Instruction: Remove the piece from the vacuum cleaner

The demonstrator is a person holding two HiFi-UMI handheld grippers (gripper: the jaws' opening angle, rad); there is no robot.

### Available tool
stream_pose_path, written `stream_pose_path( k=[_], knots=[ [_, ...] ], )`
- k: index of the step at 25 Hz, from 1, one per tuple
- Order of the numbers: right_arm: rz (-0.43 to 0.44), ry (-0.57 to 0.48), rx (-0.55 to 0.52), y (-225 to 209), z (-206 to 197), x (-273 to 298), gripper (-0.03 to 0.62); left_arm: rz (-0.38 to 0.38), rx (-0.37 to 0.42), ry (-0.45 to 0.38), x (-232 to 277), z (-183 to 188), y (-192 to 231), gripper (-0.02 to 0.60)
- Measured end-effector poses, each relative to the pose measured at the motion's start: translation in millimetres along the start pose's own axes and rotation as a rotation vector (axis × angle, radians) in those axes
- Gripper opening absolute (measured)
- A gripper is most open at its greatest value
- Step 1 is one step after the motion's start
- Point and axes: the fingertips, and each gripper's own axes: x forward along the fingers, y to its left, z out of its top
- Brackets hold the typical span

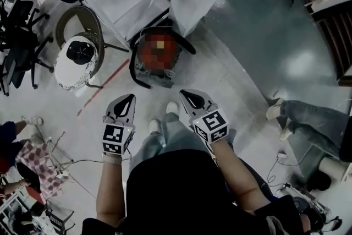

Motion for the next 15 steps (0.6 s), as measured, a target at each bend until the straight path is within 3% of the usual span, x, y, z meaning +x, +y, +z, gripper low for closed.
stream_pose_path(
  k=[7, 15],
  knots=[
    [0.056, 0.074, -0.002, -31.5, -27.7, 44.1, 0.029, 0.039, -0.007, 0.059, 40.4, -16.8, 10.3, 0.020],
    [0.061, 0.161, 0.004, -50.3, -78.9, 91.7, 0.030, 0.010, -0.007, 0.146, 85.7, -66.4, 16.6, 0.020]
  ],
)
